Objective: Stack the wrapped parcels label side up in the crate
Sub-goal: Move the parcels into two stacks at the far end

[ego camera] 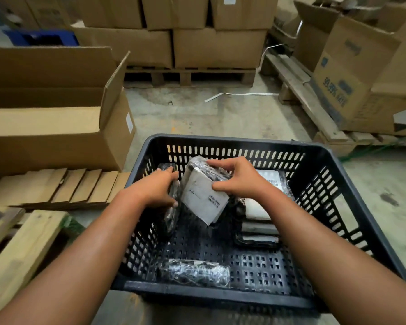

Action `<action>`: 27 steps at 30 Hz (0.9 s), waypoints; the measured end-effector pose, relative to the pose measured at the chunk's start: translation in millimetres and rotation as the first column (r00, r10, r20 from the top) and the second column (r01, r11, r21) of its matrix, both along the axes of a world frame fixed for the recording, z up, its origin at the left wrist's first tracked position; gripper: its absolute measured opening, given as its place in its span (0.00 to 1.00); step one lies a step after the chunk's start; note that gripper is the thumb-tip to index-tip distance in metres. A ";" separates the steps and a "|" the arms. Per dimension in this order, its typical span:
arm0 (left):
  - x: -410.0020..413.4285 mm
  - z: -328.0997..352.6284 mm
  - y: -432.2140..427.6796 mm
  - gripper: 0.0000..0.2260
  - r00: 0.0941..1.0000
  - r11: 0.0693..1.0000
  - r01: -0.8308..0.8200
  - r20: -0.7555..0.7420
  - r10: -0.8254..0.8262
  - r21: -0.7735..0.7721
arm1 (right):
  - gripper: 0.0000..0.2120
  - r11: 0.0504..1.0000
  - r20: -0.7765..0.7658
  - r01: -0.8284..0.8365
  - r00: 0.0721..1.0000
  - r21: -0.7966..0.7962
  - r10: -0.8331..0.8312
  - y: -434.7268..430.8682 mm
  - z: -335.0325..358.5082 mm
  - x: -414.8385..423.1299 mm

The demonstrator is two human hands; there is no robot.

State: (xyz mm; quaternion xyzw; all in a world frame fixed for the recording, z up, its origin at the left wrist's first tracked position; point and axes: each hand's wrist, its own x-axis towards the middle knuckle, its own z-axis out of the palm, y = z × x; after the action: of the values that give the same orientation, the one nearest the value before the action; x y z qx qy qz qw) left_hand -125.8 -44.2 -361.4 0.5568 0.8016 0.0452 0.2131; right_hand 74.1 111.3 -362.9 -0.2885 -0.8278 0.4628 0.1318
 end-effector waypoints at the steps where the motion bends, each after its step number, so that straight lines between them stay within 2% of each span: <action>1: -1.1 0.8 0.7 0.40 0.998 0.997 0.002 0.056 -0.006 0.079 | 0.30 0.999 -0.045 0.021 0.999 -0.047 -0.024 3.7 3.1 3.6; 3: 0.2 3.9 1.4 0.40 0.962 0.971 -0.035 0.271 -0.032 0.238 | 0.28 0.984 -0.129 0.043 0.990 -0.171 -0.066 10.9 9.3 12.3; 5: 2.8 7.5 0.5 0.43 0.853 0.933 -0.095 0.512 -0.103 0.346 | 0.28 0.954 -0.206 0.008 0.976 -0.299 -0.073 17.2 16.9 19.1; 6: 3.8 9.9 -1.1 0.44 0.807 0.923 -0.109 0.575 -0.134 0.368 | 0.28 0.933 -0.243 -0.022 0.967 -0.360 -0.071 19.7 20.8 21.0; 7: 5.2 13.2 -2.7 0.45 0.796 0.919 -0.104 0.586 -0.152 0.380 | 0.28 0.909 -0.279 -0.049 0.957 -0.415 -0.075 21.6 24.1 22.4; 9: 8.7 18.9 -3.6 0.46 0.850 0.921 -0.042 0.499 -0.171 0.387 | 0.26 0.868 -0.322 -0.074 0.941 -0.490 -0.101 23.7 28.8 24.4; 12: 12.2 15.1 -3.0 0.47 0.879 0.926 0.018 0.435 -0.194 0.378 | 0.24 0.865 -0.319 -0.050 0.939 -0.500 -0.130 24.7 29.7 24.8; 14: 12.9 9.8 -4.1 0.46 0.854 0.935 -0.010 0.489 -0.176 0.354 | 0.23 0.916 -0.307 0.039 0.936 -0.400 -0.174 24.6 26.4 20.0; 16: 8.2 5.5 -4.7 0.46 0.835 0.938 -0.047 0.529 -0.151 0.342 | 0.25 0.978 -0.282 0.152 0.941 -0.142 -0.187 19.5 23.4 13.8; 17: 5.5 4.2 -4.2 0.46 0.829 0.941 -0.068 0.544 -0.132 0.331 | 0.30 0.986 -0.247 0.163 0.957 0.031 -0.151 14.8 20.9 11.9; 19: 2.0 2.1 -1.5 0.46 0.819 0.948 -0.118 0.569 -0.074 0.294 | 0.50 0.961 -0.081 0.038 0.997 0.275 -0.016 3.7 14.2 10.3; 21: 2.0 1.7 -0.1 0.47 0.808 0.955 -0.149 0.588 -0.032 0.256 | 0.71 0.930 0.180 -0.145 0.980 0.338 0.087 -4.4 6.6 10.1; 22: 2.4 0.7 0.1 0.47 0.808 0.959 -0.150 0.588 -0.022 0.241 | 0.77 0.903 0.304 -0.212 0.948 0.374 0.096 -6.2 3.0 10.3; 24: 2.8 -0.3 -0.3 0.46 0.817 0.967 -0.138 0.577 -0.012 0.215 | 0.81 0.849 0.455 -0.293 0.888 0.440 0.071 -7.6 -2.7 10.0; 27: 4.0 1.6 0.8 0.46 0.851 0.979 -0.104 0.526 -0.002 0.173 | 0.79 0.798 0.514 -0.339 0.857 0.499 0.043 -8.5 -9.0 7.9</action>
State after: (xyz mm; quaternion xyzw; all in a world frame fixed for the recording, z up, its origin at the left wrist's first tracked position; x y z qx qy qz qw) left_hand -121.9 -43.4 -359.8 0.5200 0.7196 0.2787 0.3662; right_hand 82.0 102.9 -371.8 -0.2520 -0.9595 0.1177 -0.0448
